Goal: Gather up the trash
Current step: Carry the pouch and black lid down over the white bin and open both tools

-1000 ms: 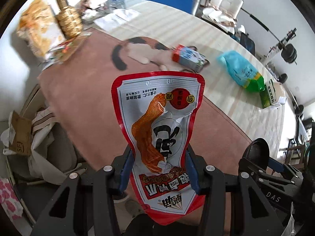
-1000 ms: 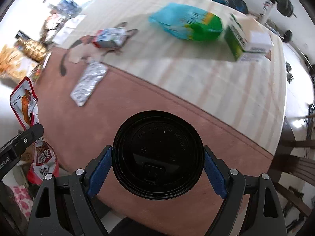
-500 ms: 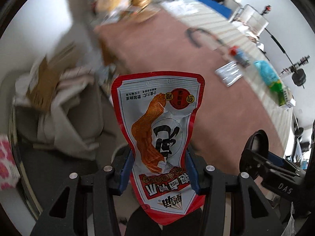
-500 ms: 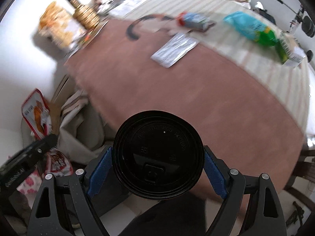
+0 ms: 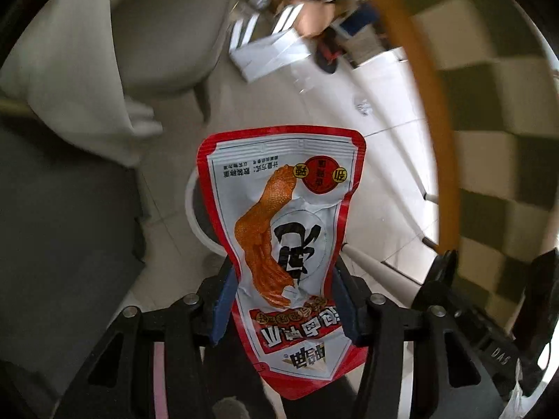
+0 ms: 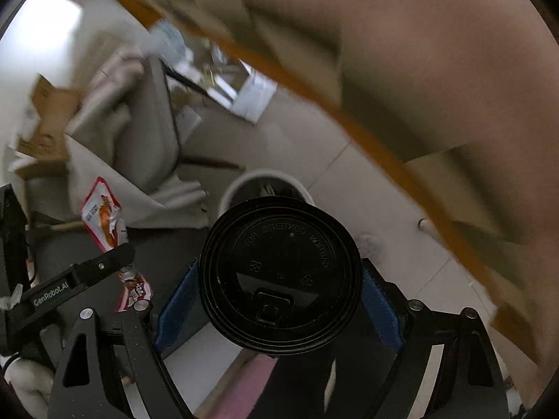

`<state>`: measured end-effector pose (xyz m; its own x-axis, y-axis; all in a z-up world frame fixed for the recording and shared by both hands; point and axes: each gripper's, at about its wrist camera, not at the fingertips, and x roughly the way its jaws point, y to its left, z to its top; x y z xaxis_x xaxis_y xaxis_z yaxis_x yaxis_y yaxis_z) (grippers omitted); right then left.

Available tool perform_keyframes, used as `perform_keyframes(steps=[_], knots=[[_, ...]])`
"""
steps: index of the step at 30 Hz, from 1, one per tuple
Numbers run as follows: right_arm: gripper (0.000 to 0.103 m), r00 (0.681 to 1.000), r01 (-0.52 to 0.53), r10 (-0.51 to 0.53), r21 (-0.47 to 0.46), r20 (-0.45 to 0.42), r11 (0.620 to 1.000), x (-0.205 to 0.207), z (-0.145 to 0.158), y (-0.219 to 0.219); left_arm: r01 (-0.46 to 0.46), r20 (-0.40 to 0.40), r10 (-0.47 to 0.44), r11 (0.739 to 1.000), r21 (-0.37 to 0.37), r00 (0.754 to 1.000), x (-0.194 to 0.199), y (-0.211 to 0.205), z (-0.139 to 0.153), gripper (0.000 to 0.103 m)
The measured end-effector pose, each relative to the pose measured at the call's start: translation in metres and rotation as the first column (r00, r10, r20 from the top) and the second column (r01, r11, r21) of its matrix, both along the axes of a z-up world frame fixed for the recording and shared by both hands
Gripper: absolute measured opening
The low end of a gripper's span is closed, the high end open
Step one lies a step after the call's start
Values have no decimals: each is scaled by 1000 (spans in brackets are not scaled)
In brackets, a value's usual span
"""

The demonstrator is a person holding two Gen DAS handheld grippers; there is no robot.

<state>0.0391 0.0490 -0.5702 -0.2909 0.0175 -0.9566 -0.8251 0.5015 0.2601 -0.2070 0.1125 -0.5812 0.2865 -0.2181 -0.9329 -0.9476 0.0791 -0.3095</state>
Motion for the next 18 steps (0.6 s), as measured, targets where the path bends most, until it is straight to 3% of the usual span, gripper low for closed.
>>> perform_keyframes(steps=[2,4,6,8,11,14,18], knots=[[89,1000,-8,8,-15,-28,1000,-8,-47,2,-24,-18,24,999,-22,1000,-8,-1,-50,57],[90,998,-19,18,-27,-64,999,-16,-90,3,-37,-28,36,999,-30,999,-14,-1,-79,70],[91,995,-41,37,-40,-94,998,-23,-128,5,-52,-56,51,998,-32,997,-22,-2,-108,97],[92,990,-75,69,-48,-124,996,-33,-170,9,-62,-90,59,998,-28,994,-31,-3,-132,99],[96,980,-106,94,-60,-174,993,-44,-209,16,-75,-141,75,997,8,987,-41,-3,-143,99],[102,978,-131,120,-56,-173,990,-51,-225,21,-79,-201,94,994,80,975,-49,-6,-142,99],[103,980,-178,170,-64,-106,982,-59,-221,24,-60,-257,88,991,117,962,-57,-9,-140,99]])
